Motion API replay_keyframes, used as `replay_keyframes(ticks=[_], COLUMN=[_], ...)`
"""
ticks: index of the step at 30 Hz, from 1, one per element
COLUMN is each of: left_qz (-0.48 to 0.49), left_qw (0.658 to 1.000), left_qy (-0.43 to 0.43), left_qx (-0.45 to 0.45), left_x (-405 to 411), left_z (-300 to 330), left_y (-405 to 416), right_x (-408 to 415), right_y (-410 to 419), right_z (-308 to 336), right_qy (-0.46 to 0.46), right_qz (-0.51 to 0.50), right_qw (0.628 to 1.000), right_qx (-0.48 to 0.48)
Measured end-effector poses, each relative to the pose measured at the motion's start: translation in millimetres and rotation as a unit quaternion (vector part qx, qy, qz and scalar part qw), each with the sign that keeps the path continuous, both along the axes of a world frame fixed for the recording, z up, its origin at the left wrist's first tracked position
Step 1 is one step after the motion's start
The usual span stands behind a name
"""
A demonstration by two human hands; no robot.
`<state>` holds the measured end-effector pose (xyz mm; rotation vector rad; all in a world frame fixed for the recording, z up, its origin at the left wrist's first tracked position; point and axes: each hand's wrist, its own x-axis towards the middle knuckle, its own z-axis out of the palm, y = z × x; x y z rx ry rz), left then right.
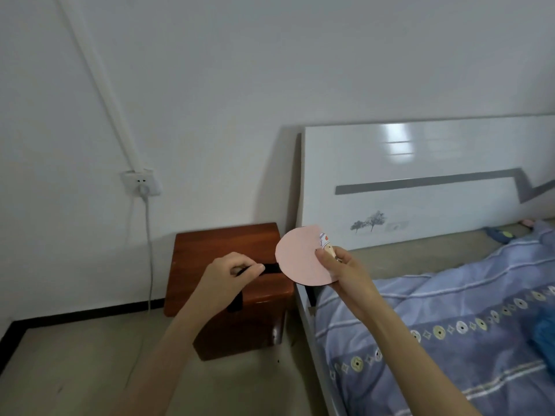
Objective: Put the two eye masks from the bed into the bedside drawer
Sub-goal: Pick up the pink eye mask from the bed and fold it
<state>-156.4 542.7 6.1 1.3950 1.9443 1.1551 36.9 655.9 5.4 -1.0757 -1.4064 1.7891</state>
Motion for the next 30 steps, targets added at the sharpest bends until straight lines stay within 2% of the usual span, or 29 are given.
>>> replay_keyframes(ticks=[5,11,13,17,19,24,27,28,30], left_qz=[0.039,0.028,0.029,0.048,0.048,0.064,0.042,0.035,0.033], left_qw=[0.998,0.996,0.996,0.993,0.991,0.992,0.998,0.996,0.965], left_qy=[0.03,0.027,0.003,-0.096,-0.114,-0.059,-0.045,-0.08,-0.256], left_qx=[0.032,0.079,0.084,0.053,0.046,0.092,0.002,-0.037,-0.041], left_x=[-2.0,7.3,15.8,24.5,24.8,26.5,19.1,15.2,7.1], left_z=[3.6,7.2,4.4,1.9,0.5,0.0,-2.0,-2.2,-1.7], left_y=[5.9,16.3,22.4,34.8,38.3,42.0,42.5,41.8,39.2], right_x=[5.1,0.1,-5.8,-12.1,-11.6,-8.9,-5.8,-4.3,-0.2], right_y=[12.6,22.1,22.2,24.1,26.6,33.2,38.0,39.9,43.4], right_z=[0.4,6.6,9.0,11.5,12.0,8.3,2.9,1.0,-3.0], right_qy=[0.02,0.05,0.058,0.073,0.079,0.071,0.046,0.043,0.04], right_qz=[0.002,-0.002,0.007,-0.001,-0.004,-0.028,-0.055,-0.062,-0.074], right_qw=[0.999,0.998,0.998,0.997,0.997,0.997,0.997,0.997,0.996], right_qx=[-0.033,-0.046,-0.039,-0.026,-0.024,-0.026,-0.02,-0.019,-0.022])
